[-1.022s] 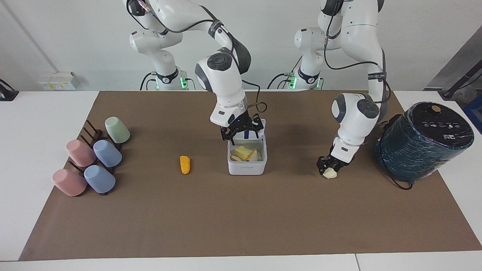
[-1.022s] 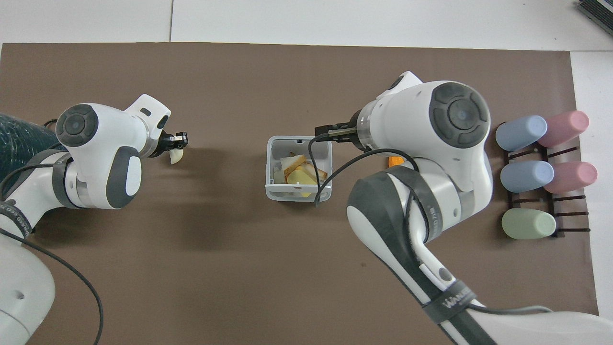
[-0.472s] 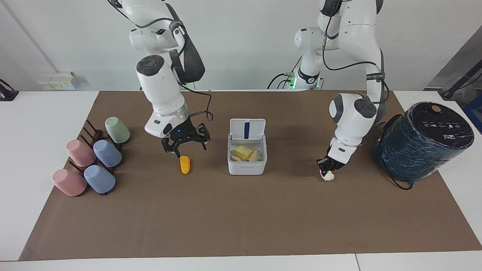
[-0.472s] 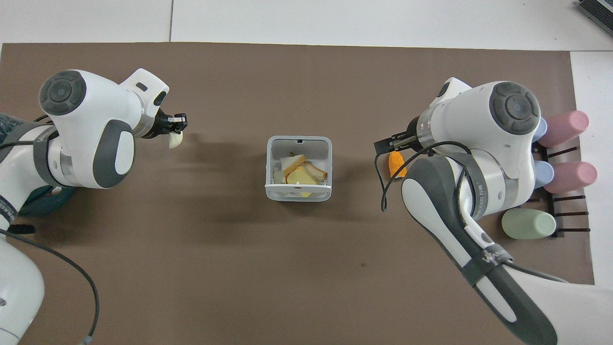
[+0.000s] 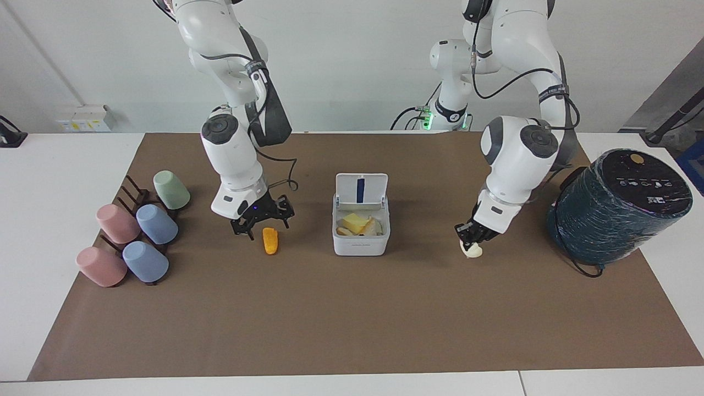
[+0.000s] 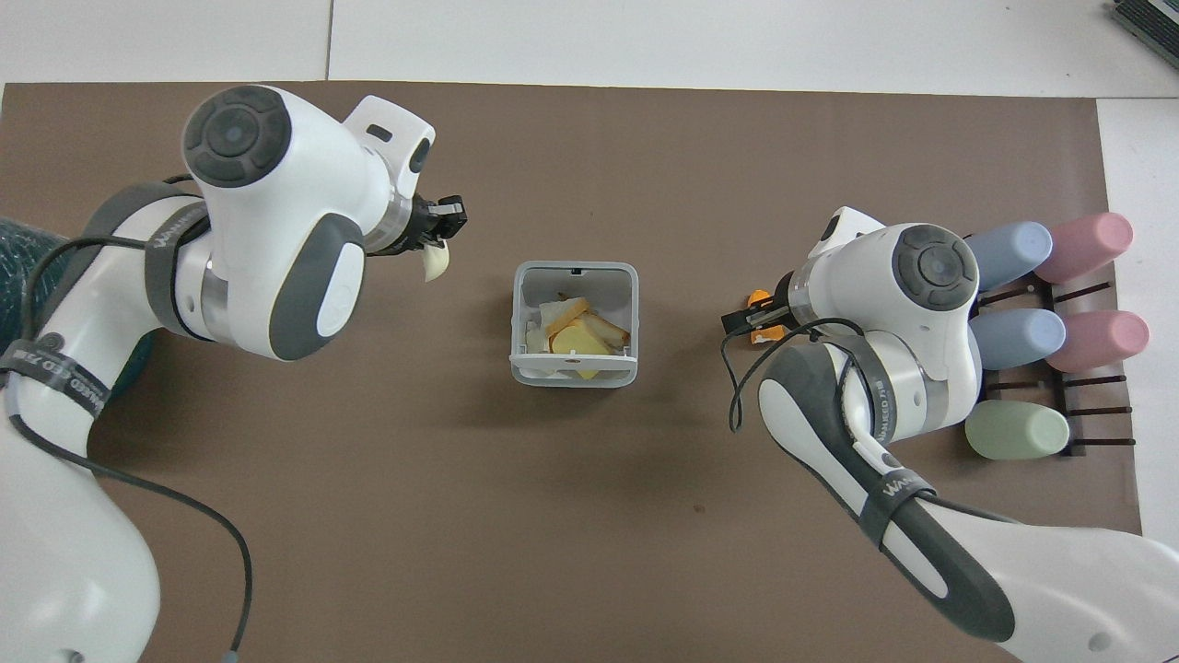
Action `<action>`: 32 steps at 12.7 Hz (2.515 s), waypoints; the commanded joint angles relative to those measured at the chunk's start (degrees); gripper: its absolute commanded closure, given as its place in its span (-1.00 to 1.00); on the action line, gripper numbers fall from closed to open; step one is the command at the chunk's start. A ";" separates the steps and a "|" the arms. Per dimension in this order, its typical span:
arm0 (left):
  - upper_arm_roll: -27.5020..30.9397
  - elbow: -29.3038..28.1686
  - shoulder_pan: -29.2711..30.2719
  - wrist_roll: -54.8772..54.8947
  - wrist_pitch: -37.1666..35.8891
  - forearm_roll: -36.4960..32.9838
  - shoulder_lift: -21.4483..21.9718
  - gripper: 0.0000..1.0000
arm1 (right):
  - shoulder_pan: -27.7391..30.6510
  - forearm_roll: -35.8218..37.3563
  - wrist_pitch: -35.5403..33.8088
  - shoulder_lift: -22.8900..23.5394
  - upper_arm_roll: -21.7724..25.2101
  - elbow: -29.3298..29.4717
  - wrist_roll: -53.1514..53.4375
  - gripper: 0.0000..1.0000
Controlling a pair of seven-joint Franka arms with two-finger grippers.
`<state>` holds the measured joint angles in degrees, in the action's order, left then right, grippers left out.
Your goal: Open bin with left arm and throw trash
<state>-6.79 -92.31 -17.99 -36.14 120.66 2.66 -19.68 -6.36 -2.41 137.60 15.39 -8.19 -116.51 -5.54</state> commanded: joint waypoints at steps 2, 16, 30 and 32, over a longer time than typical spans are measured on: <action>0.72 1.26 -6.34 -9.81 0.36 -0.20 -0.80 1.00 | 1.52 0.91 1.53 -0.19 -0.51 -2.41 -1.23 -1.00; 0.81 -1.90 -12.95 -12.73 1.78 -0.28 0.34 -1.00 | 1.70 2.41 0.93 0.52 -0.60 -0.40 2.37 1.00; 1.69 15.67 10.67 24.67 -34.95 -7.31 6.83 -1.00 | -7.33 -13.41 -6.15 -1.43 -2.97 17.10 16.17 1.00; 1.34 14.89 14.02 31.09 -35.93 -7.14 10.43 -1.00 | -10.15 -13.41 -3.14 -0.02 -2.97 17.01 16.35 1.00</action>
<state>-4.47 -76.26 -6.21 -10.03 86.57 -3.23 -12.79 -14.85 -14.63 132.17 13.20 -10.93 -100.53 10.29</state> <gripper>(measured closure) 0.000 0.608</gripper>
